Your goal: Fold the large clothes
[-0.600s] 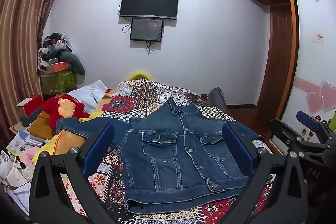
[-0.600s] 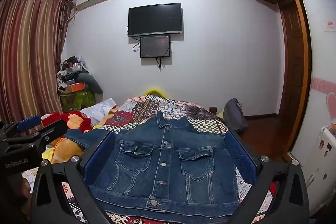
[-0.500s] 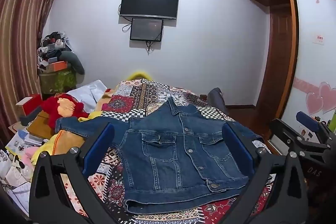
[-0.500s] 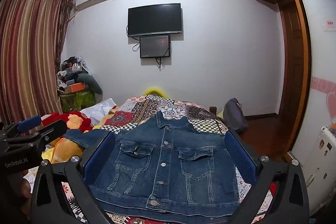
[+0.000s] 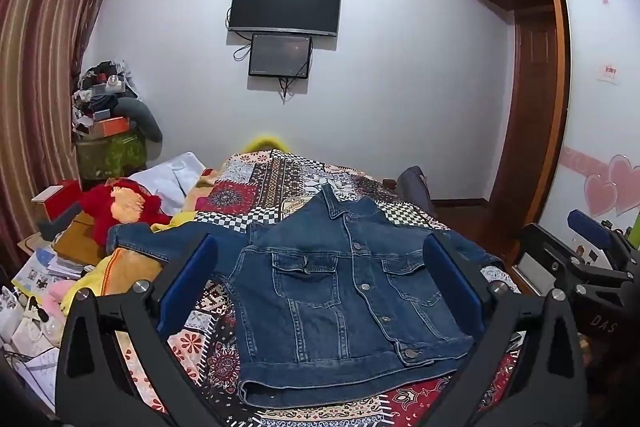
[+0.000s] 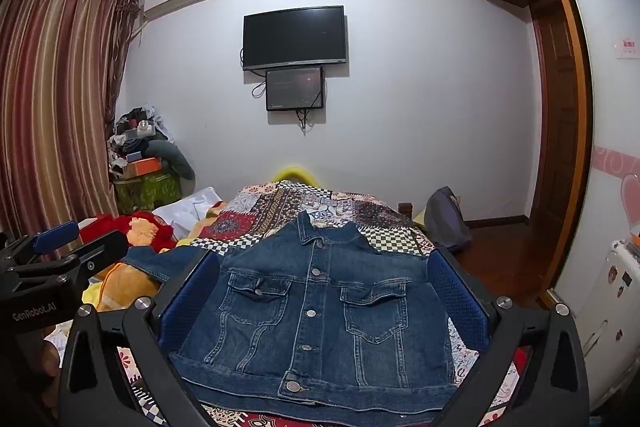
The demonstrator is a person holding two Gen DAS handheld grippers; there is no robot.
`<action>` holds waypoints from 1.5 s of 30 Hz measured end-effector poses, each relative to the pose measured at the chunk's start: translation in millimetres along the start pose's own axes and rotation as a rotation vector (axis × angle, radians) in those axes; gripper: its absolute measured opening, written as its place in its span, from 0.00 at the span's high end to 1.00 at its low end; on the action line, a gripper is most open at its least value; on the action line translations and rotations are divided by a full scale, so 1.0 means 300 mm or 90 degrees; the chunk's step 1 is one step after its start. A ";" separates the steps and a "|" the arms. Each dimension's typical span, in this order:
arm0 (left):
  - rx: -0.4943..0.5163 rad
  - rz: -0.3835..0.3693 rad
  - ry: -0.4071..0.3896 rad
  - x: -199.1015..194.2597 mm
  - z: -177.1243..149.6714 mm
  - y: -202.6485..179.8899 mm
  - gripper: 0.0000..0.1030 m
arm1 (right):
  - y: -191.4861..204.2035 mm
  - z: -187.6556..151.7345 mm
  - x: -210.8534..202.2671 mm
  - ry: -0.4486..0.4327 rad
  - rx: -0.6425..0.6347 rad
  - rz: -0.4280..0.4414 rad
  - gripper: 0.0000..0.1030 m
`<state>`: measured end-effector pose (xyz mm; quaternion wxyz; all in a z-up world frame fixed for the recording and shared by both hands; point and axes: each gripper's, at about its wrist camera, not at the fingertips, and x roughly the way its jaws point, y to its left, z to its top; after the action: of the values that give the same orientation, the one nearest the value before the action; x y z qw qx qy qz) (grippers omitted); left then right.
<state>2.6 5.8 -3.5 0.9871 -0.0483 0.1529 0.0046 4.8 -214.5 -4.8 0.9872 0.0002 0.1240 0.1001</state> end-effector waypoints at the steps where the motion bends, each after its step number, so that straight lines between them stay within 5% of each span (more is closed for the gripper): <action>1: 0.000 0.000 -0.001 -0.001 0.000 0.000 0.00 | 0.005 -0.005 -0.002 0.000 0.001 0.000 0.00; 45: 0.000 0.000 0.001 0.001 0.006 -0.006 0.00 | -0.010 0.014 -0.013 -0.003 0.011 -0.005 0.00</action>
<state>3.3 4.4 -1.8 0.9869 -0.0487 0.1540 0.0044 2.8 -218.1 0.0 0.9879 0.0084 0.1223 0.0949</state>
